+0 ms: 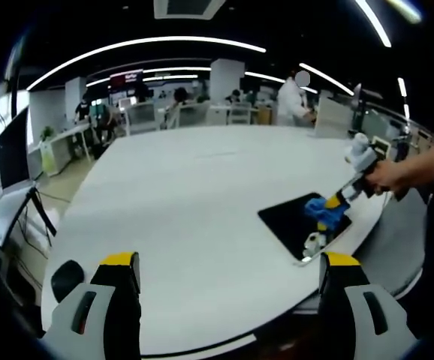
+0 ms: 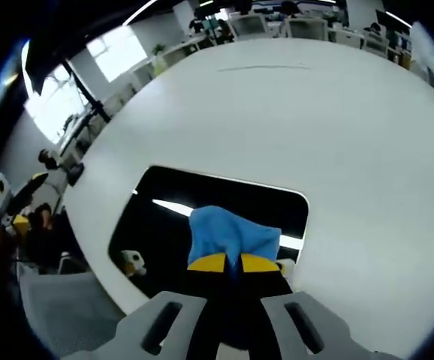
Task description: Wipe the mirror surface with the cleaning cloth until all visible marks leave the cleaned area.
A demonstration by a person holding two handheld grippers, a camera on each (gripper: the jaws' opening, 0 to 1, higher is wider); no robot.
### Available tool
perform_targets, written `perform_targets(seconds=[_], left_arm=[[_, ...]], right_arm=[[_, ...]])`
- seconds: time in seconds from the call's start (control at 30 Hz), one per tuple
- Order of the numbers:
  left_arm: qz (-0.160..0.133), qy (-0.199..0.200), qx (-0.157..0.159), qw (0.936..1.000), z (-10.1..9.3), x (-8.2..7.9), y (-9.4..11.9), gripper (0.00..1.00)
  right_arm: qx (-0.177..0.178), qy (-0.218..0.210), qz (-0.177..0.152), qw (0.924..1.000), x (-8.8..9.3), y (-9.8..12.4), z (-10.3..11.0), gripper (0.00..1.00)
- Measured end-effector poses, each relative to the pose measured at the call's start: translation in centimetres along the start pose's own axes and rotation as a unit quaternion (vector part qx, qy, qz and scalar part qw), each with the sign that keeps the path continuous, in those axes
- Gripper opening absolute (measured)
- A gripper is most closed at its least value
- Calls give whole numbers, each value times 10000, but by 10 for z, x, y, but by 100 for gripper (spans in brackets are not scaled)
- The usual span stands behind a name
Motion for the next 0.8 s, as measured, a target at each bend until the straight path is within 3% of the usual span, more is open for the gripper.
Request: perform_targets(seconds=[0.37,0.8], left_arm=[[14,-26,47,10000,-3,0,-2,99],[-46,-83,96,9999,-7,-8,-6,99]], right_arm=[[223,-156,-14,9996,7,18,-25,0],[348,-230,-40,9991,9,20,-29,0]])
Point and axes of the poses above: the point that each gripper's makers call its tool centre point, and the gripper's own axes: y roughly backward along the fingers, z roughly to its left, x roughly out of its underside, the point moved 4 cm from there along y, roughly backward along the fingers, and after that the axes turned 11 degrees about -x, right-handed, at the moved point
